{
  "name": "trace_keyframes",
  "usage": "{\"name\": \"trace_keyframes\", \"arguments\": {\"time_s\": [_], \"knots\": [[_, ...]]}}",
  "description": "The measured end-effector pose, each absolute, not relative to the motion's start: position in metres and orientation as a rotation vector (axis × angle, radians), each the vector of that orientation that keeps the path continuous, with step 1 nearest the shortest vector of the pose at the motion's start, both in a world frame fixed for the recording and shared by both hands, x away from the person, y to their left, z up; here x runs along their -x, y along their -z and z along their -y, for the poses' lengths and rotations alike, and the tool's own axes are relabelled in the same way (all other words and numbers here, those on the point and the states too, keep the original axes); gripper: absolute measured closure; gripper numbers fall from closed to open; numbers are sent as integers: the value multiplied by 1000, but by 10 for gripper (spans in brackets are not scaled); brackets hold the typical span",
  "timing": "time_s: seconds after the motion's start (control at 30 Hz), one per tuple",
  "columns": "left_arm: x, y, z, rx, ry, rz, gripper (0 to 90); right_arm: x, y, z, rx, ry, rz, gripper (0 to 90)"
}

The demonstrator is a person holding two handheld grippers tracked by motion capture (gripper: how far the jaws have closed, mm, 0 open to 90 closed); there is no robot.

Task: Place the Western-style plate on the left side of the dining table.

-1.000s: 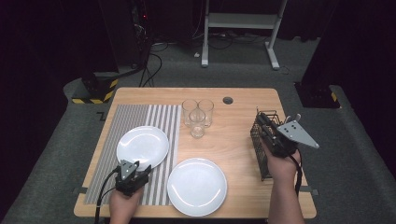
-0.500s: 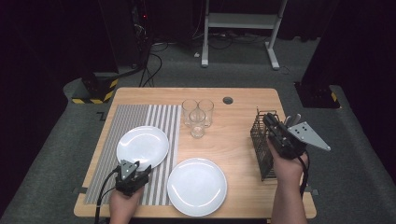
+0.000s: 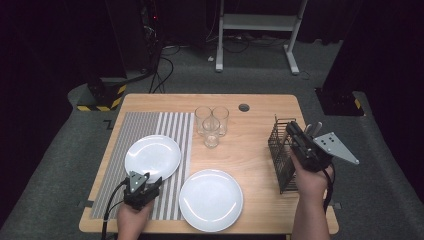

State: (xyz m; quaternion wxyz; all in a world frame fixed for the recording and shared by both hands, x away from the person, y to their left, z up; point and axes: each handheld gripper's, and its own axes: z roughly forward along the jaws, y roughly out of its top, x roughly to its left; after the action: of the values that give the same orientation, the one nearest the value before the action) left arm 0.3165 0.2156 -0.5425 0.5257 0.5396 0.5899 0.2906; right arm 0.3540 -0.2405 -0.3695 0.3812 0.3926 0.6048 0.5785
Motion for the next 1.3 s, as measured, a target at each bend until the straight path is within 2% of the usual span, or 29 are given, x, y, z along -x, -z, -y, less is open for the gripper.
{"name": "trace_keyframes", "arguments": {"time_s": [1.3], "knots": [[-316,542,-215,-1285,-691,-1403,463,-366,381,231,-1059,-1324,-1682,775]]}}
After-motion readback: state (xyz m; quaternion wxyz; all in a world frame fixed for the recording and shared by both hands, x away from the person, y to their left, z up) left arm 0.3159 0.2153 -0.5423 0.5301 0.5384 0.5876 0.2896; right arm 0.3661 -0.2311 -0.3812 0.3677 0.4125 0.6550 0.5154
